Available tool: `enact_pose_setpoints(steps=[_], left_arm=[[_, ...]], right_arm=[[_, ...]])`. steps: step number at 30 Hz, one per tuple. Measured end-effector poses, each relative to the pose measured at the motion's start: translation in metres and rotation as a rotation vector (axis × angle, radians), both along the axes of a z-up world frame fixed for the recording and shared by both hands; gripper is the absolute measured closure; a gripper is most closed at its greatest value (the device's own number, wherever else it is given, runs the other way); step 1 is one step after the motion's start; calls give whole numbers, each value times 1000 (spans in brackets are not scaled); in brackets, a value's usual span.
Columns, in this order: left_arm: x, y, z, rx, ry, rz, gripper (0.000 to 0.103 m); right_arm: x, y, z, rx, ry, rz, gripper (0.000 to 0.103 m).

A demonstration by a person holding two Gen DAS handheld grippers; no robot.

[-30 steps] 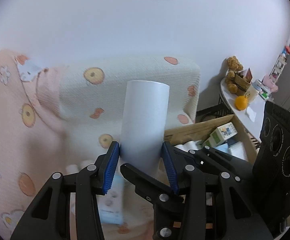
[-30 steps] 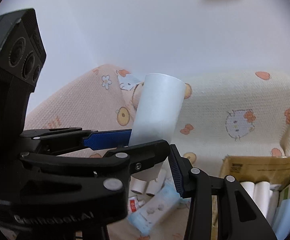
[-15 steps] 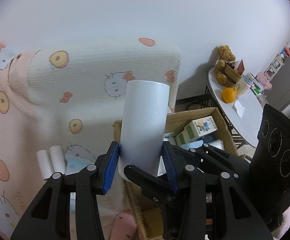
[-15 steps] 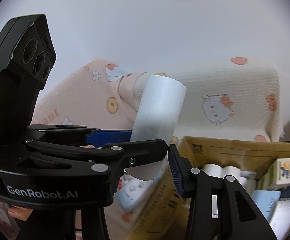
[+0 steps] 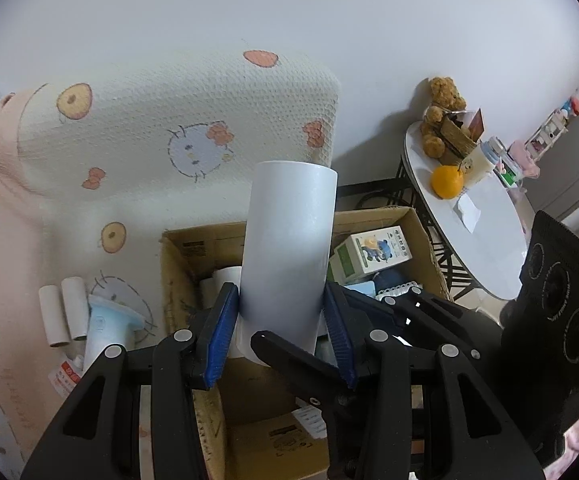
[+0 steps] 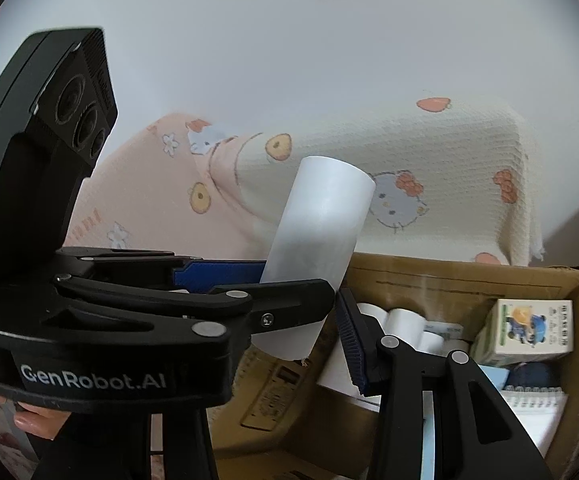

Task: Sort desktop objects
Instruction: 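Carry the held white roll over the open cardboard box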

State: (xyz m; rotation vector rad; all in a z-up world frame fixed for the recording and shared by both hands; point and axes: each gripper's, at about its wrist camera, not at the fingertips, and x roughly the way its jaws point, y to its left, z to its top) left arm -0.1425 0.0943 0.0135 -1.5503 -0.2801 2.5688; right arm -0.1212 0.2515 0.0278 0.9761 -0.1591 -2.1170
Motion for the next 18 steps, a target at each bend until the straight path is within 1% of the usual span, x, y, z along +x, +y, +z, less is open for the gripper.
enact_pose_setpoints(steps=[3, 11, 14, 18], left_arm=[[-5, 9, -8, 8, -9, -5, 55], [-16, 27, -26, 32, -54, -12, 55], [-21, 30, -36, 52, -89, -9, 55], [-28, 32, -53, 83, -156, -8, 55]], right_arm=[[-2, -1, -4, 47, 2, -4, 62], [-17, 9, -19, 121, -55, -5, 62], [-21, 12, -25, 164, -97, -6, 62], [-29, 16, -38, 192, -163, 6, 62]])
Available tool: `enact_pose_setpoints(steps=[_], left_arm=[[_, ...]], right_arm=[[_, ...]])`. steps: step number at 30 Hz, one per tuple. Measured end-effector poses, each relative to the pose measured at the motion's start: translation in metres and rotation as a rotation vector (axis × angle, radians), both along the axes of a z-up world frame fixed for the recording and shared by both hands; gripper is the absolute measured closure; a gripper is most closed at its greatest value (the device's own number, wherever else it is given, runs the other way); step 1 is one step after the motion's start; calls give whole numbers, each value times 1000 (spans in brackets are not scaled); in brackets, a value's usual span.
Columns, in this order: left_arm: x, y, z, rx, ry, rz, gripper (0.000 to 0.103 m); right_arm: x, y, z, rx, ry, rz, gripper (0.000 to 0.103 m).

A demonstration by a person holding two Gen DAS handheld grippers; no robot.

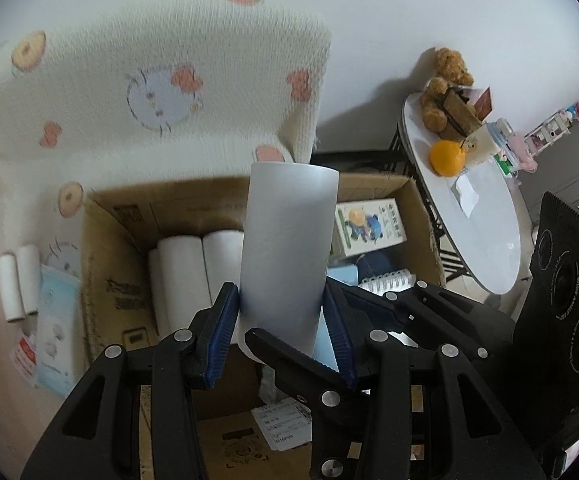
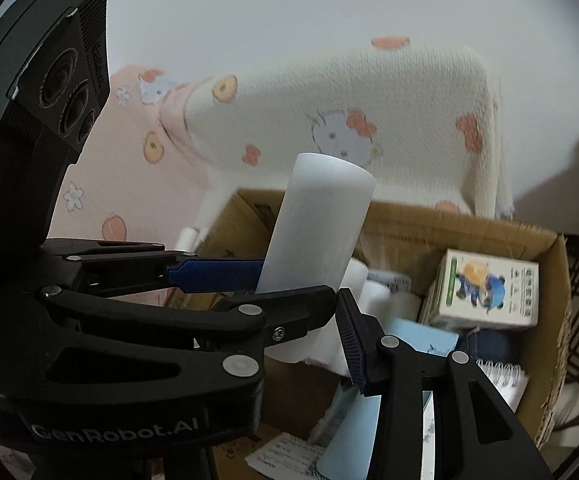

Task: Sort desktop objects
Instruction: 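Carry the held white roll over the open cardboard box, then lower the roll beside the other rolls in the box and open the left gripper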

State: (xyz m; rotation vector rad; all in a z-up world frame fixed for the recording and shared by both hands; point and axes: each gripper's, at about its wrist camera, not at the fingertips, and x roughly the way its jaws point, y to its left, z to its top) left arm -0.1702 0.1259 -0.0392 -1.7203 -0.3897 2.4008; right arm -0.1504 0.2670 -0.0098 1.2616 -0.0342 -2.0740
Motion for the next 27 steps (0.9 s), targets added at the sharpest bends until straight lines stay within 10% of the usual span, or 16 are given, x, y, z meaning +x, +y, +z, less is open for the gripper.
enact_pose_setpoints(steps=[27], left_arm=[[-29, 8, -67, 99, -217, 67, 60]], right_arm=[[-14, 11, -51, 133, -174, -2, 62]])
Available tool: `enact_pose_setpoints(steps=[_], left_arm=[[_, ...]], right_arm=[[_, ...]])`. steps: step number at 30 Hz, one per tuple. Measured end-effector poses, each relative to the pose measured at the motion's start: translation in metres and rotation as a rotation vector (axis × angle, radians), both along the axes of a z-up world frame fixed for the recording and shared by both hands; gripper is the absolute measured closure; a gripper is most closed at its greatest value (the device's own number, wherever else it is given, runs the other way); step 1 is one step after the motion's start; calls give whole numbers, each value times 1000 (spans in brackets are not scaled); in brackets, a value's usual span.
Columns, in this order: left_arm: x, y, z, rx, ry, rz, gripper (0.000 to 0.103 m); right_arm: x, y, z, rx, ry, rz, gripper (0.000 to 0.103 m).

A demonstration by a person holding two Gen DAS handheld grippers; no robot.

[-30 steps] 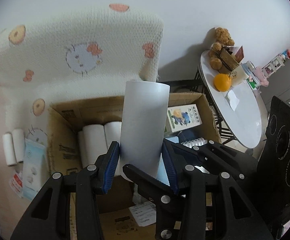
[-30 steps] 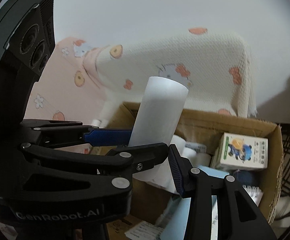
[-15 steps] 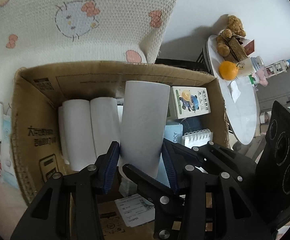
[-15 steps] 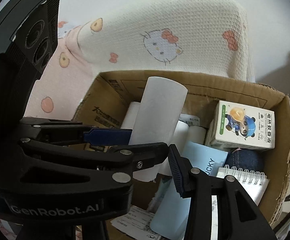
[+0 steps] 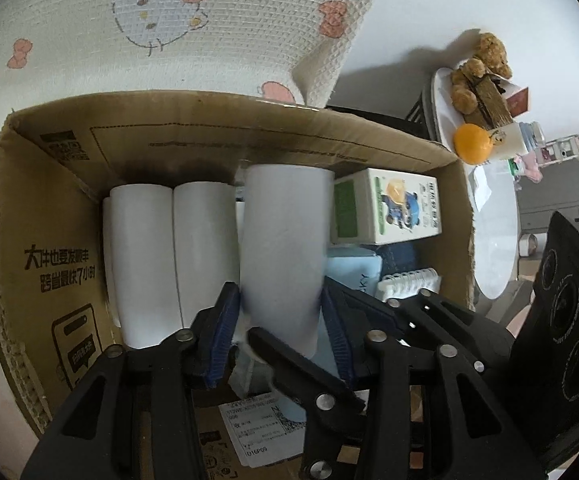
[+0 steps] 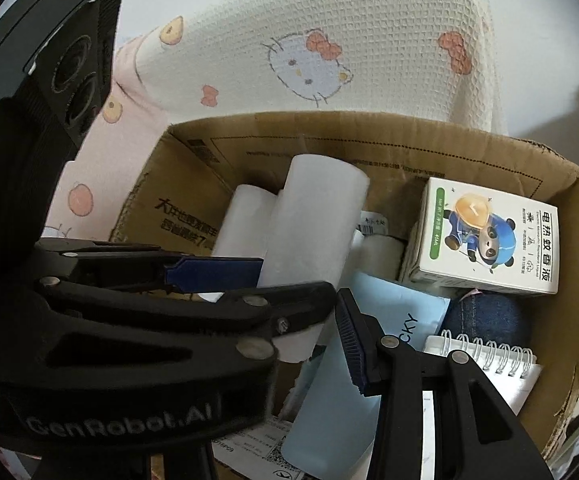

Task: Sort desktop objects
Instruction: 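Lower the roll beside the other rolls in the box and open the left gripper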

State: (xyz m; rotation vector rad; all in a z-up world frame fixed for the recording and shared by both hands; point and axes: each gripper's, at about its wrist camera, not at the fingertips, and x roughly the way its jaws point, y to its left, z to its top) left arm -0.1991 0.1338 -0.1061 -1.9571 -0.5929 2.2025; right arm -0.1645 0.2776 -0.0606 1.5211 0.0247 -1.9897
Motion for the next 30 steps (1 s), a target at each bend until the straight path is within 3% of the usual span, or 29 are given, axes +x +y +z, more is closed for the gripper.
enact_pose_setpoints(steps=[9, 11, 13, 15, 22, 30], left_arm=[[1, -8, 6, 21, 26, 9, 60], [1, -9, 9, 22, 33, 8, 68], [1, -7, 9, -8, 29, -7, 86], [0, -5, 5, -16, 15, -13, 91], [-3, -12, -14, 5, -30, 4, 92], [-4, -16, -21, 4, -24, 6, 92]], right_arm=[[0, 2, 2, 38, 21, 6, 62], [2, 2, 5, 46, 40, 10, 62], [5, 2, 8, 46, 57, 19, 76], [6, -1, 8, 52, 38, 28, 85], [3, -9, -6, 92, 18, 57, 85], [-3, -13, -15, 145, 10, 47, 86]])
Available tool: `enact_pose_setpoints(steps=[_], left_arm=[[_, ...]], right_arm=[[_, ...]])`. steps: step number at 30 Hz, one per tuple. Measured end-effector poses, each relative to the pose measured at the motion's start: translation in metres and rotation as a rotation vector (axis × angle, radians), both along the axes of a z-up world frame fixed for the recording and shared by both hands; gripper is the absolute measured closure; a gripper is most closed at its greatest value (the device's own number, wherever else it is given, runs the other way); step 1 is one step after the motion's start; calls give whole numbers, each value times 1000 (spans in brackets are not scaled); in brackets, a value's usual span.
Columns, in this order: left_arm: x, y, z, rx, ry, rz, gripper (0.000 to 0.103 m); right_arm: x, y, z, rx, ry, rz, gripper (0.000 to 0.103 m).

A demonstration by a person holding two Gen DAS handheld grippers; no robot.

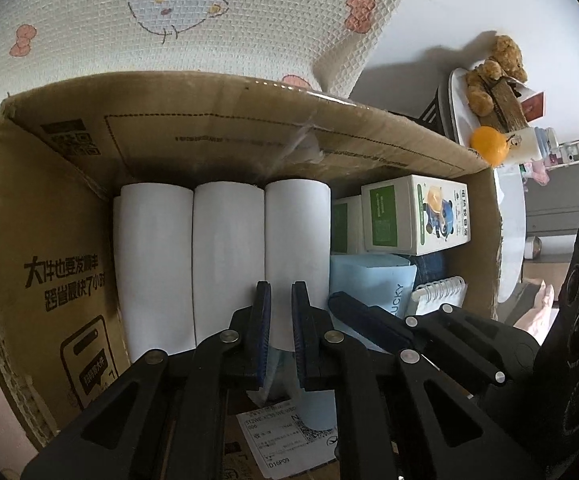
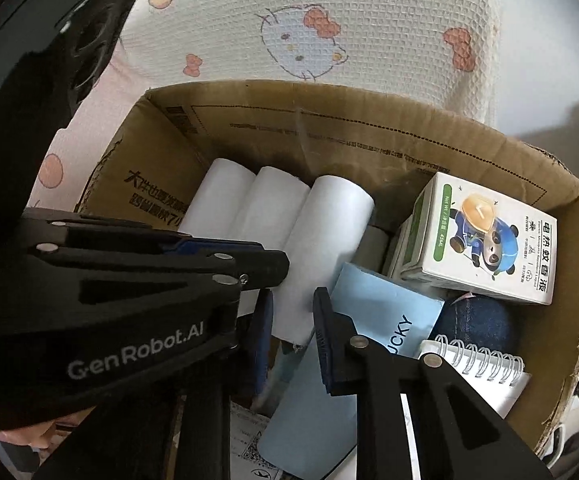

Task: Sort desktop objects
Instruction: 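Lower the roll beside the other rolls in the box and open the left gripper, then move the left gripper back to the remaining white rolls on the blanket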

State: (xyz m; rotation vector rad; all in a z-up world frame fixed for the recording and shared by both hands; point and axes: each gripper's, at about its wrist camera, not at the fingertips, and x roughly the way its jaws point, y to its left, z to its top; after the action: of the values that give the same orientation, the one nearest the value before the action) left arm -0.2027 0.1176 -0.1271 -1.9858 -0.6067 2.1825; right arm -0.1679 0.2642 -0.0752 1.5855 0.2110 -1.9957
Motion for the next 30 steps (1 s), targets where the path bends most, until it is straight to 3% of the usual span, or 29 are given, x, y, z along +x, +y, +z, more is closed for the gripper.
enact_pose_setpoints(steps=[5, 7, 9, 12, 14, 26, 30], left_arm=[[6, -2, 15, -13, 49, -1, 91], [8, -4, 28, -13, 86, -9, 86], [12, -10, 46, 1, 145, -8, 79], [17, -18, 64, 15, 224, 2, 78], [23, -24, 76, 20, 285, -5, 78], [56, -58, 118, -5, 492, 7, 79], [73, -75, 127, -101, 546, 28, 79]], right_arm=[[-1, 3, 4, 2, 6, -18, 86], [-1, 7, 11, -6, 25, -40, 86], [0, 12, 20, -44, 41, -70, 86], [2, 20, 35, -149, 40, -110, 86], [6, 20, 42, -165, 56, -111, 86], [35, -18, 76, -126, 114, -53, 86], [42, -35, 85, -140, 123, -45, 85]])
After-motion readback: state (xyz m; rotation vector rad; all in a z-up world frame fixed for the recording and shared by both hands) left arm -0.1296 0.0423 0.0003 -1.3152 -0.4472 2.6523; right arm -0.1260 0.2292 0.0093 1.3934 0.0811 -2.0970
